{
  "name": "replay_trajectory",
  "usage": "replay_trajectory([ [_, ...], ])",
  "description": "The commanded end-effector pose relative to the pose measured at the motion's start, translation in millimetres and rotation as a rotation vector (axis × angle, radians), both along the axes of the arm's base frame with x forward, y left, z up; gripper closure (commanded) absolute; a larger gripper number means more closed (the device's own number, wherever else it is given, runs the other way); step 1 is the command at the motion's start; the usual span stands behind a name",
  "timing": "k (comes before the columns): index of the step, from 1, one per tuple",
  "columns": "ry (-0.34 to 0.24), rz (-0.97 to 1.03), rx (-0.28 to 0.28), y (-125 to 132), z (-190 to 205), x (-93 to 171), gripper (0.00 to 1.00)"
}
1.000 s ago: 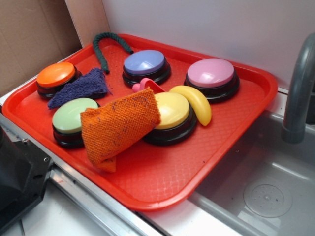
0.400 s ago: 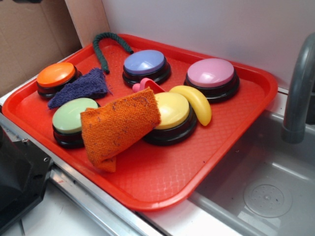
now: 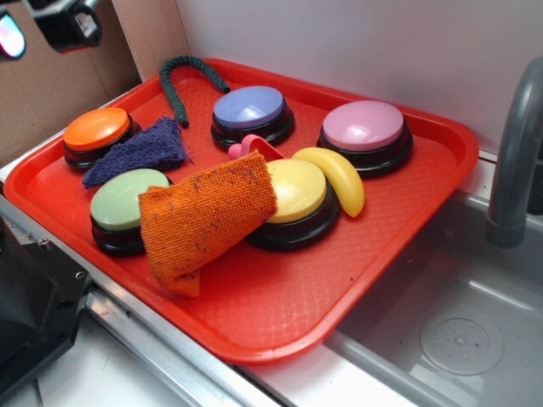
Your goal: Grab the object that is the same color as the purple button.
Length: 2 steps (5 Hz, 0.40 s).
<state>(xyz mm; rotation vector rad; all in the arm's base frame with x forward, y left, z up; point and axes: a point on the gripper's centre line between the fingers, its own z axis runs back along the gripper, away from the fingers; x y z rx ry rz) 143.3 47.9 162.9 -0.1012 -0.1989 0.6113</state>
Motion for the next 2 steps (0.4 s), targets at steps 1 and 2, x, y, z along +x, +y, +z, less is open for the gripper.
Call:
replay_trajectory([
  [1,-0.053,0.241,0.044,36.4,-40.4,5.8,0.00],
  [2,-0.042,0.300,0.066,49.2,-62.6,12.6,0.00],
])
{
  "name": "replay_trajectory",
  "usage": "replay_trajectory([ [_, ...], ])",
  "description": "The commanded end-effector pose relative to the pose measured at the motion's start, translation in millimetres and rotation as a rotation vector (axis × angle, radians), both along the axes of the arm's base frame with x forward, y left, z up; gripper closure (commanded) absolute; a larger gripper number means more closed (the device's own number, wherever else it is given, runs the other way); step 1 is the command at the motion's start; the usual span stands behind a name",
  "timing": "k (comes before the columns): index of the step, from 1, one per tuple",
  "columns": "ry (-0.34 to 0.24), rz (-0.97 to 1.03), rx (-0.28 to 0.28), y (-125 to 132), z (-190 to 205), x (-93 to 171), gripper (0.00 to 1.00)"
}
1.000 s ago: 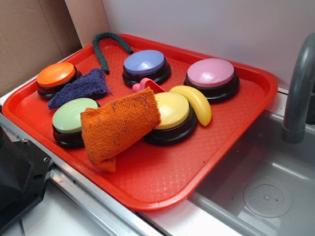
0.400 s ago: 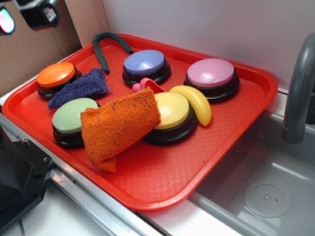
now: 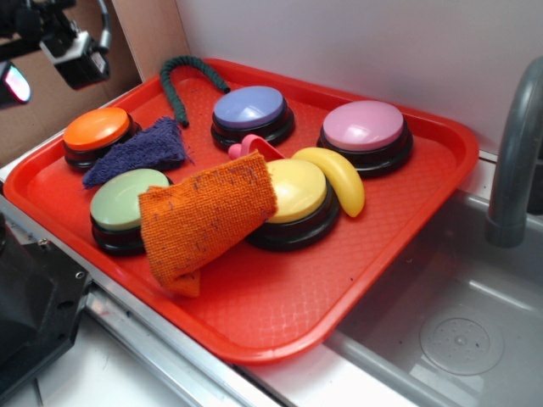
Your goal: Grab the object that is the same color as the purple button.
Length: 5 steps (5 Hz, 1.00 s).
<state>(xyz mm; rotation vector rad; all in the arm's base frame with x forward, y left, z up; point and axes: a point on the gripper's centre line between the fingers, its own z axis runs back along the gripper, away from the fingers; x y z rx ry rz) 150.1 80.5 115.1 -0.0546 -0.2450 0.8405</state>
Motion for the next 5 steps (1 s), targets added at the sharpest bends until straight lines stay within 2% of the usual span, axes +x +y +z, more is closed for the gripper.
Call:
replay_trajectory([
  [1,-0.034,0.053,0.004,19.4,-39.2,17.8,0.00],
  [3,0.012,0.019,-0.032,13.9,-69.6,25.8,0.00],
  [4,0.021,-0.002,-0.089,12.5,-80.9,28.2,0.00],
  [5,0.035,-0.019,-0.093,13.2,-87.8,29.7,0.00],
])
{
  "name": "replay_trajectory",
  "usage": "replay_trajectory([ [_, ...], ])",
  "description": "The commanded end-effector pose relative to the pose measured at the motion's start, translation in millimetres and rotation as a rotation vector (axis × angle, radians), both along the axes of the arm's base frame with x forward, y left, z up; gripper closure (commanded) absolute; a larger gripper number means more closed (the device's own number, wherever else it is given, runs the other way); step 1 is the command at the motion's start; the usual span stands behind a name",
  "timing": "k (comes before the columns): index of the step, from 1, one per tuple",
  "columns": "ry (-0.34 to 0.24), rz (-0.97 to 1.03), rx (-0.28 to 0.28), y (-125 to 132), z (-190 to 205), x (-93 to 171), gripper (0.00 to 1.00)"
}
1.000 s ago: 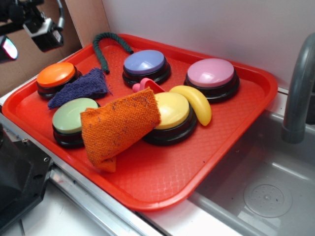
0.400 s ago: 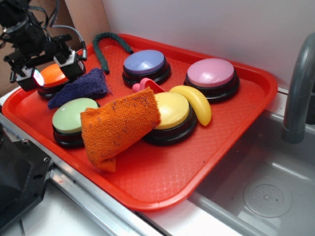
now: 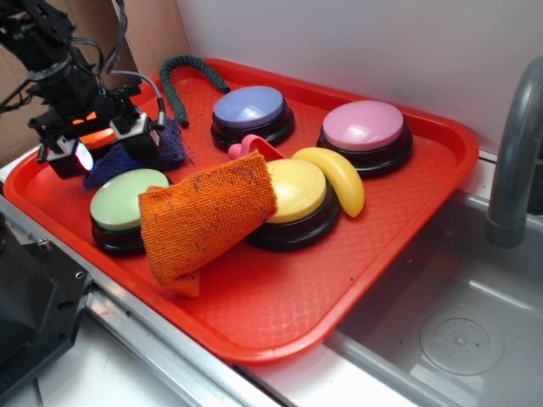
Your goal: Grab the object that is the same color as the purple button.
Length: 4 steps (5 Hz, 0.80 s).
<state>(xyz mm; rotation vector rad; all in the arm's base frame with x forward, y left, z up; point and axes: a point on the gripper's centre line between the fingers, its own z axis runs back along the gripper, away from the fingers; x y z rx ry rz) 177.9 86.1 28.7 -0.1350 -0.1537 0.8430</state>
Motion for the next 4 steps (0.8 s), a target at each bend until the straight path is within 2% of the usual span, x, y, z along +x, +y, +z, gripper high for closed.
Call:
replay_trajectory([
  [1,-0.025,-0.003,0.017,6.3,-2.8,2.8,0.00],
  [2,-0.024,0.007,0.037,2.5,-1.9,3.3,1.00],
  [4,-0.030,0.038,0.071,-1.5,2.4,5.2,1.00],
])
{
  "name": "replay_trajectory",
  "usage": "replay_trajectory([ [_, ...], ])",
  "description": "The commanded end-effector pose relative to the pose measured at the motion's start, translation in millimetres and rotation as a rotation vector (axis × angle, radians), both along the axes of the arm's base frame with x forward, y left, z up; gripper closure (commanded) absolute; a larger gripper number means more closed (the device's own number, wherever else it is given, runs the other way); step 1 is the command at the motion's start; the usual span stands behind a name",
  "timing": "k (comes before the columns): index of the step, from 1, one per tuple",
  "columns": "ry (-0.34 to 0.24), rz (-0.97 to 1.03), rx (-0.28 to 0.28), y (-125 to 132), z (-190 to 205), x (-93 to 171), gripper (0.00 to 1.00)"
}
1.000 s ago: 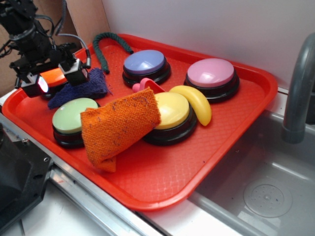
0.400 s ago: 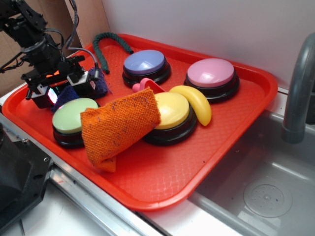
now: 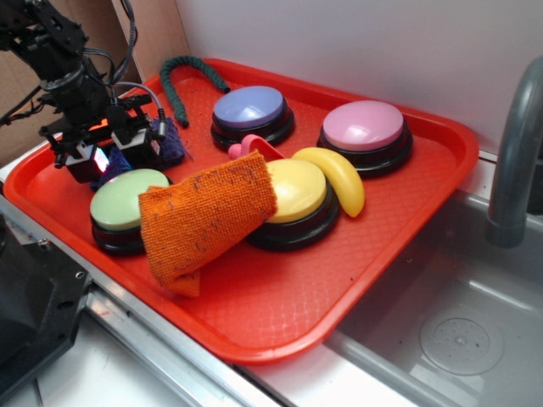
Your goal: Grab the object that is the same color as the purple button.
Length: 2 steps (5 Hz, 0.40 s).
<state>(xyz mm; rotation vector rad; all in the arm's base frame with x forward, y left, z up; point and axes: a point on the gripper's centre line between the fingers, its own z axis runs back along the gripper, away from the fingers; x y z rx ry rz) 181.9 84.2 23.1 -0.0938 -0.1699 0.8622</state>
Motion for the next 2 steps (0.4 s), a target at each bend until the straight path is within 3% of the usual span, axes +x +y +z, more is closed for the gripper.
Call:
replay_trajectory([
  [1,-0.029,0.013,0.057,-2.5,8.1,3.6,1.00],
  [2,-0.032,-0.009,0.086,-4.2,12.1,6.4,1.00],
])
